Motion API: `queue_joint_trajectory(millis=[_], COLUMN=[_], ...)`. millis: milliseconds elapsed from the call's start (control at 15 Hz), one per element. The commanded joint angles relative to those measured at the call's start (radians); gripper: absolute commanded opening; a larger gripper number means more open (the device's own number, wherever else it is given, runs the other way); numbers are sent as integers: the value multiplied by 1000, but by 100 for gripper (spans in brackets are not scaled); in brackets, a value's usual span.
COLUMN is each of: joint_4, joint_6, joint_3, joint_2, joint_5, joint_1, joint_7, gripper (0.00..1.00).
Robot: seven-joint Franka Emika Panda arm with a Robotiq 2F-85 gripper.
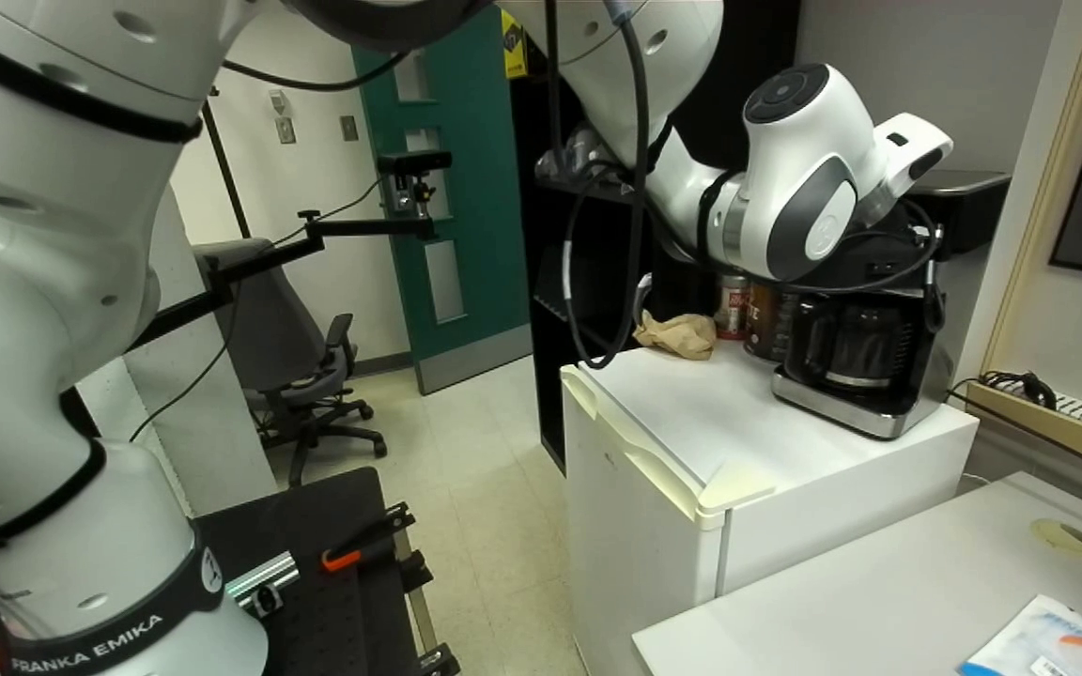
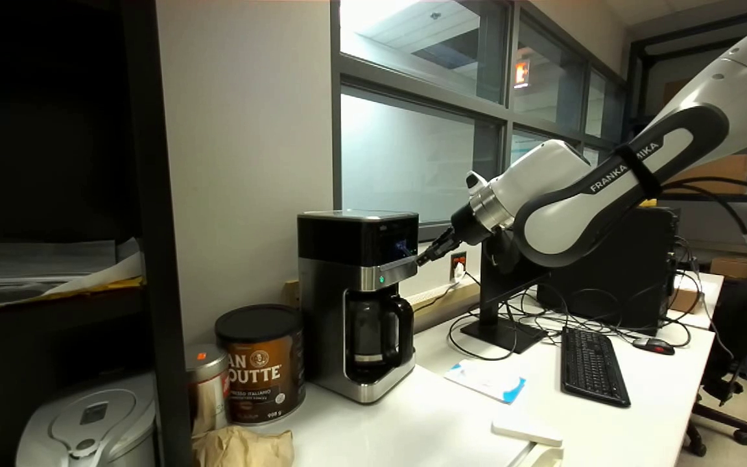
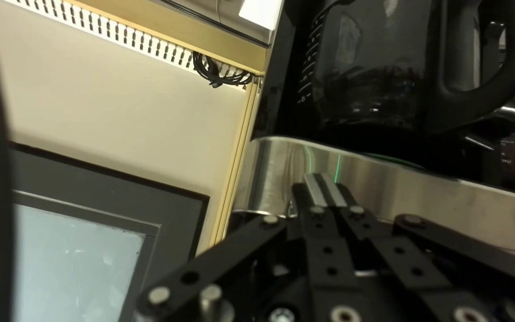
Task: Press a button on the right side of the coffee machine
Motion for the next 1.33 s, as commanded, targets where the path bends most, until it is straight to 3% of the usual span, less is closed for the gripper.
queue_joint_trajectory(millis=[0, 333, 600, 1267], joint_4=[83, 64, -15, -359], joint_6=[15, 13, -8, -23], joint_3=[1, 16, 78, 277], joint_2=[57, 48, 13, -139], joint_5=[14, 9, 2, -34], joint_1=[19, 1, -59, -325], joint_7=[12, 16, 7, -26], gripper=[0, 0, 0, 0])
